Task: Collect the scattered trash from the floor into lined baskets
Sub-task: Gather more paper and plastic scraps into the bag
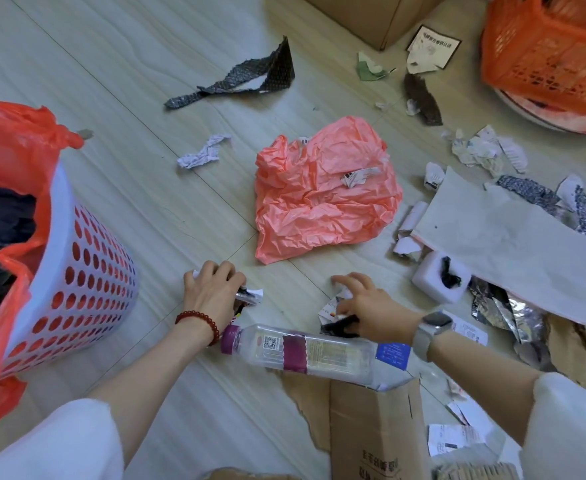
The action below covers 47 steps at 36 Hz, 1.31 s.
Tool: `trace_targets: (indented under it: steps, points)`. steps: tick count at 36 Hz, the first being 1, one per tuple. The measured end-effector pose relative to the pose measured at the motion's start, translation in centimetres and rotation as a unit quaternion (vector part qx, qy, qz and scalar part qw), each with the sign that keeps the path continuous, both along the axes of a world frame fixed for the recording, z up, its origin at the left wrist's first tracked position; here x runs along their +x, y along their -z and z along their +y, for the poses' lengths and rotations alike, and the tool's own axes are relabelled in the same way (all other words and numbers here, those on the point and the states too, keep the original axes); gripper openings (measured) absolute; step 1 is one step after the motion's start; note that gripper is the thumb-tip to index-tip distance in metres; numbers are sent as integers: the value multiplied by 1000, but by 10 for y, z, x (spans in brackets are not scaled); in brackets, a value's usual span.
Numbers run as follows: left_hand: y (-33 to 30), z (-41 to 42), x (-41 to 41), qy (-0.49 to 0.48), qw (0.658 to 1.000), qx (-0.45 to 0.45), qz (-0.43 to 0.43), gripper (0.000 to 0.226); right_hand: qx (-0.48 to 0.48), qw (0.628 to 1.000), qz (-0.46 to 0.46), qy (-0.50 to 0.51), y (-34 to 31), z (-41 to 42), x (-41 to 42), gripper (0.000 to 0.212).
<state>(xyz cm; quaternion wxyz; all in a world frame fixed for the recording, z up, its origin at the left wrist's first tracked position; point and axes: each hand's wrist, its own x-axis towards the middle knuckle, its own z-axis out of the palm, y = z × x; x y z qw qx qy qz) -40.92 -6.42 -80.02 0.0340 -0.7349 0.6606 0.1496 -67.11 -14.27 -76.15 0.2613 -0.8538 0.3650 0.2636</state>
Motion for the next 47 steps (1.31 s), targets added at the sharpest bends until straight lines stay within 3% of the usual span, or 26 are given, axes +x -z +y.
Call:
trace_targets:
  steps: [4, 8, 13, 14, 18, 22, 26, 31, 38, 41, 47]
  points:
    - [-3, -1, 0, -1, 1000, 16, -3, 30, -83, 994, -18, -65, 14, 14, -6, 26]
    - [-6, 0, 1, -12, 999, 40, 3, 33, -88, 994, -48, -35, 23, 13, -9, 32]
    - [-8, -1, 4, -50, 997, 37, 41, 35, -114, 991, -59, 22, 25, 15, -7, 64]
    - [-8, -1, 5, -61, 996, 31, 51, 35, -120, 991, -48, 28, 25, 16, -9, 63]
    - [-13, 1, 11, -123, 987, -30, 98, 26, -157, 987, -43, -3, 21, 21, -21, 25]
    - [-23, -2, 8, -145, 981, -57, 119, 22, -194, 979, -57, -4, 20, 29, -43, 39]
    - [-30, -10, -7, -106, 980, -98, 138, 27, -120, 991, 51, -24, 11, 36, -49, 30]
    - [-38, -18, -22, -60, 982, -118, 138, 33, -150, 988, 17, 4, 23, 33, -47, 50]
    - [-44, -14, -23, -51, 981, -122, 141, 36, -145, 987, -72, 19, 39, 29, -49, 38]
    - [-46, -11, -23, -57, 981, -114, 144, 35, -138, 987, -67, 52, 36, 29, -42, 24]
    - [-53, -5, -22, -50, 982, -110, 144, 26, -137, 984, -36, 110, 33, 26, -33, 27]
